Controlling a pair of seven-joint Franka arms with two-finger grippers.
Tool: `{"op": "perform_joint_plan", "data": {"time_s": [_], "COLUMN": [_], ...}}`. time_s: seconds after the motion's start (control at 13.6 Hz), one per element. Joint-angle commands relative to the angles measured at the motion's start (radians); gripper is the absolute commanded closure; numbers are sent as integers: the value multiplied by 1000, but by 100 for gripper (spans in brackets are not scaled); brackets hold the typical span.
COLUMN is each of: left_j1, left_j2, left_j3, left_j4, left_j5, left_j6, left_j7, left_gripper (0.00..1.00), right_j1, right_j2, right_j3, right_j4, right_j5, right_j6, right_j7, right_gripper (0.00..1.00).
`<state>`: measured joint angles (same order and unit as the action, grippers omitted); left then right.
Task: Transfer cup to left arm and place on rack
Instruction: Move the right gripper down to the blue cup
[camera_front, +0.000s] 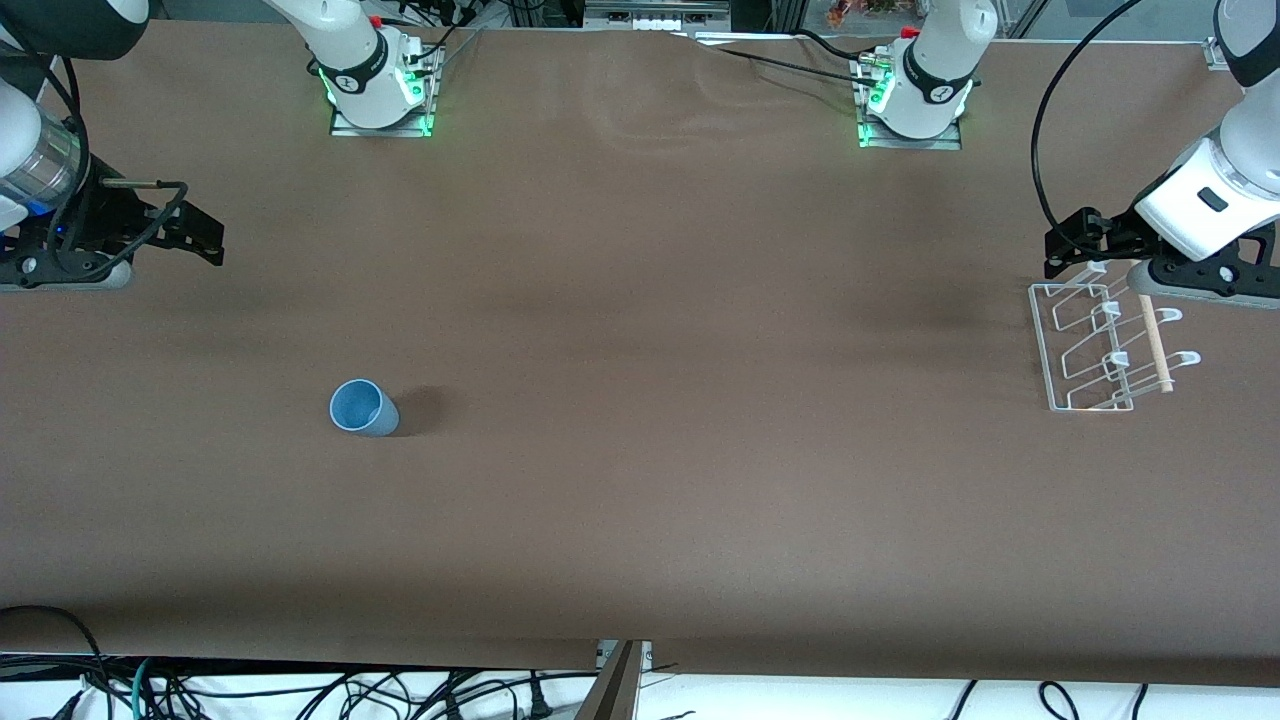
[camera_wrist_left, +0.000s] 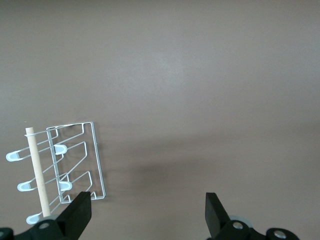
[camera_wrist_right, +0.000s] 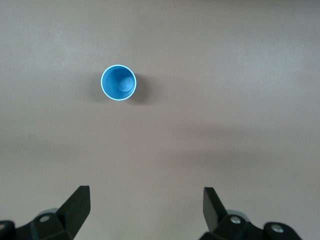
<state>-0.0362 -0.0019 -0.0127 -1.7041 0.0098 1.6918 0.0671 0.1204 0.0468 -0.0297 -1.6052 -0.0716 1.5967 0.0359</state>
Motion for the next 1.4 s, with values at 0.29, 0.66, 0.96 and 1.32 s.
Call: {"op": "perform_joint_plan", "data": {"time_s": [0.29,0.66,0.96,1.32], "left_j1": [-5,-5,-5,-5], "left_j2": [-1,-1,-1,-1], "left_j3": [3,3,3,3], "left_j4": [3,3,3,3], "left_j5": [-18,-18,-18,-18], "left_j6": [5,5,5,5], "left_j7": [-7,-6,-7,-6], "left_gripper": [0,0,0,0], "right_j1": [-16,-18,-24,-24], "right_j2": [39,94,185,321], "right_j3": [19,25,24,25], "right_j4": [56,1,-22,-21], "right_j5": [-11,-14,-14,21], "right_j6": [-14,99,216,327], "right_j7": [-10,5,-7,15], "right_gripper": [0,0,0,0]}}
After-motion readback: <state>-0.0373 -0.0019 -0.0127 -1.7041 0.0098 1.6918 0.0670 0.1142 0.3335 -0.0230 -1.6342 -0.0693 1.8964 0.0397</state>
